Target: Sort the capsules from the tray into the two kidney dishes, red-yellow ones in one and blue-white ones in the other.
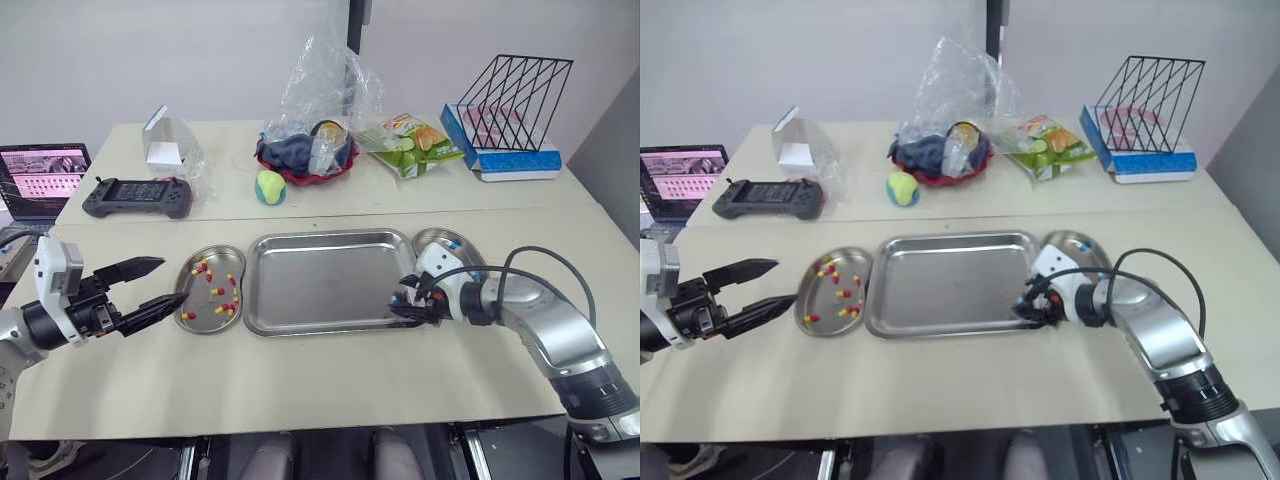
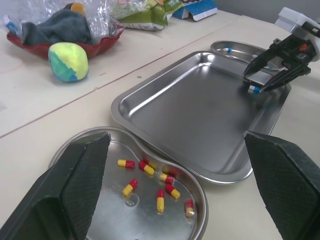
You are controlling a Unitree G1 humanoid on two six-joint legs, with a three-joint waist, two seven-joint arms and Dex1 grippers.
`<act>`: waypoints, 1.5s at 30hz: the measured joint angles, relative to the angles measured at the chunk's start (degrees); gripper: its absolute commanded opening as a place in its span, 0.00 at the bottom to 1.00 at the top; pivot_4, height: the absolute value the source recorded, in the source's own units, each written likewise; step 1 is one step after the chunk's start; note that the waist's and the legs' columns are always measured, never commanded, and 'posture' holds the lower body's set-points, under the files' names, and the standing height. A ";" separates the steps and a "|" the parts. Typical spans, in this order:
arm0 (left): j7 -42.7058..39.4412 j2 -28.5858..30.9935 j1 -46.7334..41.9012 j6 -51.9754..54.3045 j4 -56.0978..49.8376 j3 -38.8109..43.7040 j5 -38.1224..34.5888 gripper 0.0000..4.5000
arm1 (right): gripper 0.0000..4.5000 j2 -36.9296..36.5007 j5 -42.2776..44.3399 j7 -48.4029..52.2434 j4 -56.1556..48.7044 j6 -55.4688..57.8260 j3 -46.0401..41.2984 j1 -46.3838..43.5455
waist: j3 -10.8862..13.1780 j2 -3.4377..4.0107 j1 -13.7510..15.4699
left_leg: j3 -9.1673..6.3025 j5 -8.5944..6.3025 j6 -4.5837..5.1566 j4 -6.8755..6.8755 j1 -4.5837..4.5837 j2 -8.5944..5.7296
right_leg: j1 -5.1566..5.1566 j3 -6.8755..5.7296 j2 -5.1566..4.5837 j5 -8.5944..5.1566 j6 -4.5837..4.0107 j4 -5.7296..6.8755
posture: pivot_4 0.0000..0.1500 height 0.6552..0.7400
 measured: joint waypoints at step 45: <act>3.59 -2.53 -2.86 -2.42 1.35 -1.30 0.79 1.00 | 0.27 3.97 4.13 -13.34 -6.54 41.03 8.92 -16.20 | 0.00 -0.01 -0.13 | 0.01 0.02 -0.04 -0.04 -0.16 0.04 | -0.25 0.02 0.05 0.04 -0.06 0.03 | 1.00 1.00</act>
